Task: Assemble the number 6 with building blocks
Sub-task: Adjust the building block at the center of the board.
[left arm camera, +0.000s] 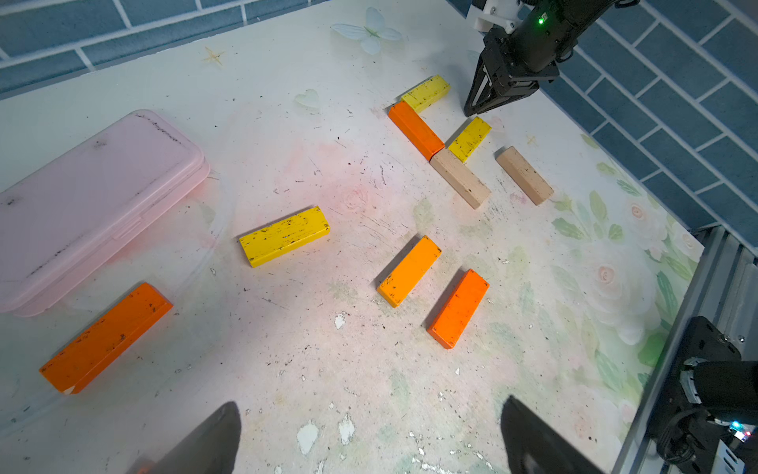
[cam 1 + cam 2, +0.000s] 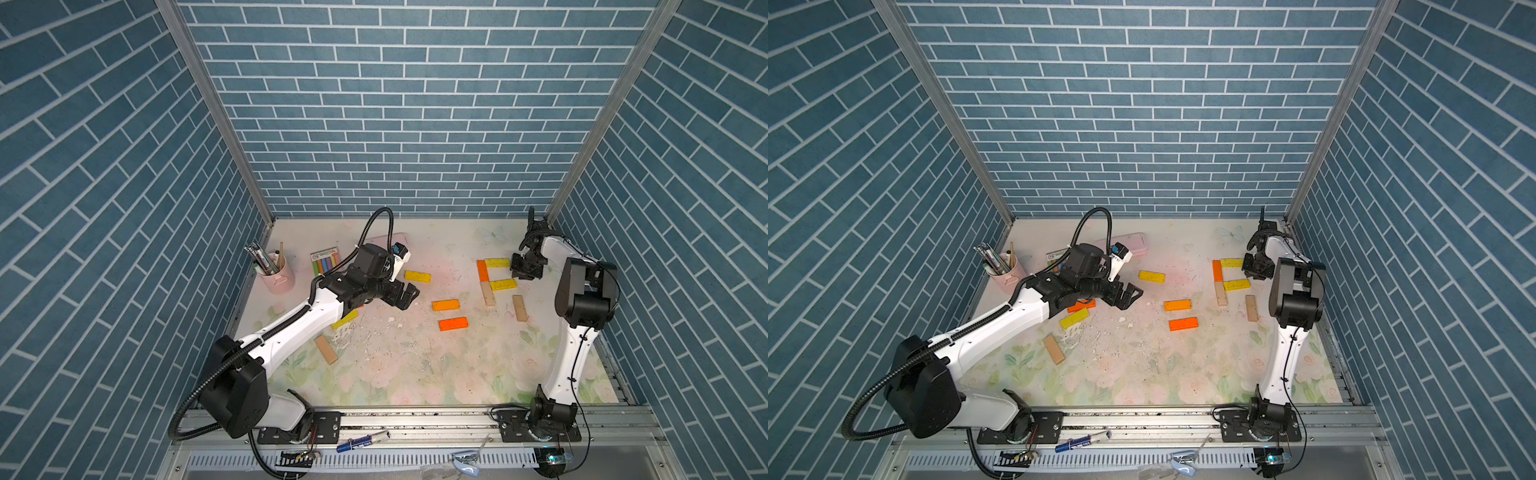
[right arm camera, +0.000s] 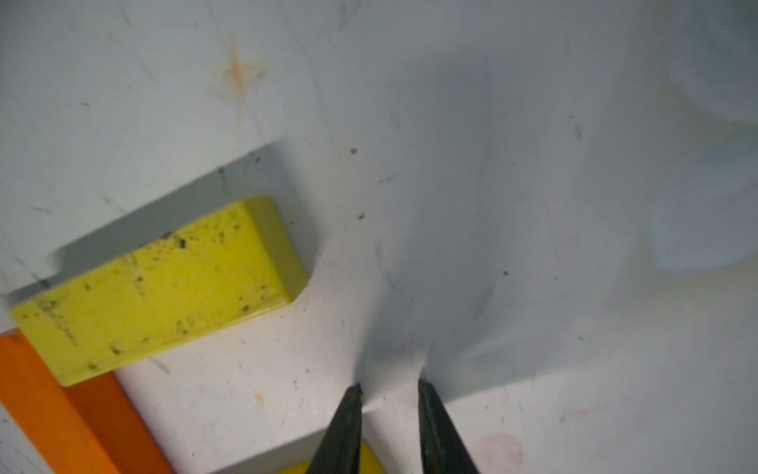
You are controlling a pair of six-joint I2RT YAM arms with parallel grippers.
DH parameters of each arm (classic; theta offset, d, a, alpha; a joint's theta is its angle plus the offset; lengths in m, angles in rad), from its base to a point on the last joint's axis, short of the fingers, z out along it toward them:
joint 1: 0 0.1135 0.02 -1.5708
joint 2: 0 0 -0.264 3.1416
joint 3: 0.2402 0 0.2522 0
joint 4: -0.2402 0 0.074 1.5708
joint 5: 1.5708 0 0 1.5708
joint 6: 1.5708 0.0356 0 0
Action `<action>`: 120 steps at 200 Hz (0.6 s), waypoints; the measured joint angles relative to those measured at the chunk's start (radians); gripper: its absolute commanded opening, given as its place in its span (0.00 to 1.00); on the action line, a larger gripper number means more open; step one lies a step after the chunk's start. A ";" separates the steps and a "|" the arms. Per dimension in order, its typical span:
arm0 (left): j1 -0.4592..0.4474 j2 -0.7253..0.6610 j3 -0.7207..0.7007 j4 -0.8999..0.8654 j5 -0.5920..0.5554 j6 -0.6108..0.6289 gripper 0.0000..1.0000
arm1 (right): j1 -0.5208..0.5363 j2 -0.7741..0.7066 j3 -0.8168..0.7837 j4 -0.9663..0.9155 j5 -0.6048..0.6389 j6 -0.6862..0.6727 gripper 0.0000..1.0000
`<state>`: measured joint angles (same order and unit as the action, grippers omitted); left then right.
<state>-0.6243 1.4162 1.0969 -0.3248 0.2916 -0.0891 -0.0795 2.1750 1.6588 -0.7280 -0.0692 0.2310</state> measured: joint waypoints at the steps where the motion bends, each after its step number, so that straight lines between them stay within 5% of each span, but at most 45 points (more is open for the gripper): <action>1: 0.000 0.000 0.000 0.000 0.000 0.000 0.99 | 0.000 0.000 0.000 0.000 0.000 0.000 0.26; 120: 0.000 0.000 0.000 0.000 0.000 0.000 0.99 | 0.000 -0.012 -0.024 0.023 0.000 -0.001 0.21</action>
<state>-0.6243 1.4162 1.0969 -0.3252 0.2913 -0.0887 -0.0795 2.1632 1.6344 -0.7052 -0.0692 0.2298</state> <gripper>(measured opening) 0.994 0.214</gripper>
